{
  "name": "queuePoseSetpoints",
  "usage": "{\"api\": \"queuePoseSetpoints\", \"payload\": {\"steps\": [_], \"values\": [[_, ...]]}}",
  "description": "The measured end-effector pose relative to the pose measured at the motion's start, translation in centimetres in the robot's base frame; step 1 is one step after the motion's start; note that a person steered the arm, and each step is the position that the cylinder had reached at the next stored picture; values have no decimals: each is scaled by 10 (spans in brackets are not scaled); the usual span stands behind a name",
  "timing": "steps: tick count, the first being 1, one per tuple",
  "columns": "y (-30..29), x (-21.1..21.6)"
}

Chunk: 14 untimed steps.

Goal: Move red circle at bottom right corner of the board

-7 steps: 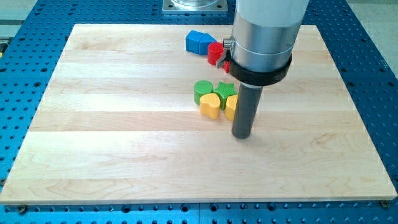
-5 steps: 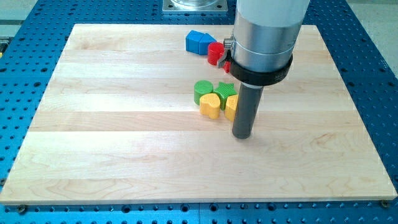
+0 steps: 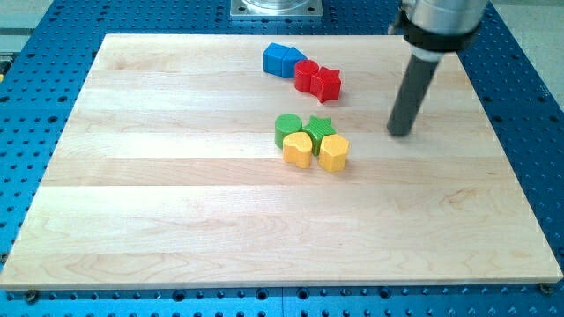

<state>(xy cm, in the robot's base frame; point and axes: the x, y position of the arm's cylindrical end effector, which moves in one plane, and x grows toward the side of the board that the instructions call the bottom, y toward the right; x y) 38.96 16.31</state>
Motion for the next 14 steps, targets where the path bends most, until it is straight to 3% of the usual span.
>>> {"api": "queuePoseSetpoints", "payload": {"steps": [2, 3, 4, 7, 9, 10, 13, 14], "values": [[-116, -23], [-171, -55], [-187, -74], [-85, -84], [-115, -151], [-69, -171], [-54, -35], [-38, -8]]}}
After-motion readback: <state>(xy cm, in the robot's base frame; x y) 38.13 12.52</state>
